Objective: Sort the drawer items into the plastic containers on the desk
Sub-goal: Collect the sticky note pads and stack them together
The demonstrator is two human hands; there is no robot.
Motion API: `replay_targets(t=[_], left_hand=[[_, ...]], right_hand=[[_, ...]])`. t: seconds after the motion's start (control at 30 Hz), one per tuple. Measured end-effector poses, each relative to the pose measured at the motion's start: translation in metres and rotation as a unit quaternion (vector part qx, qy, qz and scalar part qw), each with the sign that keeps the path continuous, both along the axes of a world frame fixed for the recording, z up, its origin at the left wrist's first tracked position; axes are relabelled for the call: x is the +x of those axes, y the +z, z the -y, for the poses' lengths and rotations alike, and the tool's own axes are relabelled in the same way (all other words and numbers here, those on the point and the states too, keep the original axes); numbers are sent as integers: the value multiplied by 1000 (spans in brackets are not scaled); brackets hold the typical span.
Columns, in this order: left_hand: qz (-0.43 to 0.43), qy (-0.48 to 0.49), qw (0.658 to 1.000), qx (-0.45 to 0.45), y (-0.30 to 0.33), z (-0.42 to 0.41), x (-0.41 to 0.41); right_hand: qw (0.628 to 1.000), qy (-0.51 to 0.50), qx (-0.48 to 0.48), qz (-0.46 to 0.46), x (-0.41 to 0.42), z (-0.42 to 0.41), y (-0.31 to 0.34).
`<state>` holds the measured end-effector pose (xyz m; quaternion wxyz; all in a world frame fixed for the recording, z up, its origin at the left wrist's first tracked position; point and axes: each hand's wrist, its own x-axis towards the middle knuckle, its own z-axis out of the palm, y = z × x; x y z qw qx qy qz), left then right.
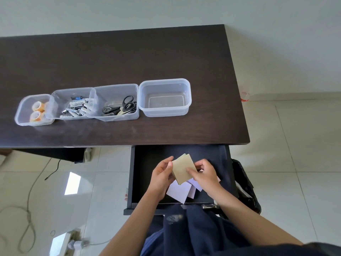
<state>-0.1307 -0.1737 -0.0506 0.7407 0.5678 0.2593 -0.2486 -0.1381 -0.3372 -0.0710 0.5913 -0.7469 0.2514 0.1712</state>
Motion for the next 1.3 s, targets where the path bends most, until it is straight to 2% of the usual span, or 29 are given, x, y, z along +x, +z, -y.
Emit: replay_targets(t=[0.17,0.27,0.37,0.53,0.67,0.77,0.9,1.03,1.17,1.3], left_hand=[[-1,8,991,132,-11,-2,-14],[-26,33,987,153,-14,-10,-18],[-42,53,983,169,-15,-22,-19],[-29,37,972,232,-13,-38,-20],[-28,30,967,250,-7,-46,-23],[-32,16,962,269,-6,-53,-24],[-41,-15,946,323,-16,-68,-27],[-41,-33,940,337,-39,-82,-29],[-37,-42,941,334,-43,-85,-30],[-23,-42,947,318,-14,-70,-28]], right_hand=[[999,29,-14,-29,-3,-11,-16],[997,63,-27,-42,-3,-10,-25],[983,142,-112,-37,-5,-6,-35],[929,308,-202,11,-12,-10,-44],[850,442,-285,36,-12,-24,-45],[819,469,-329,25,-10,-33,-46],[842,430,-322,45,-2,-35,-43],[911,378,-162,14,-1,-31,-36],[963,212,-158,61,4,-22,-19],[990,58,-110,72,15,-17,5]])
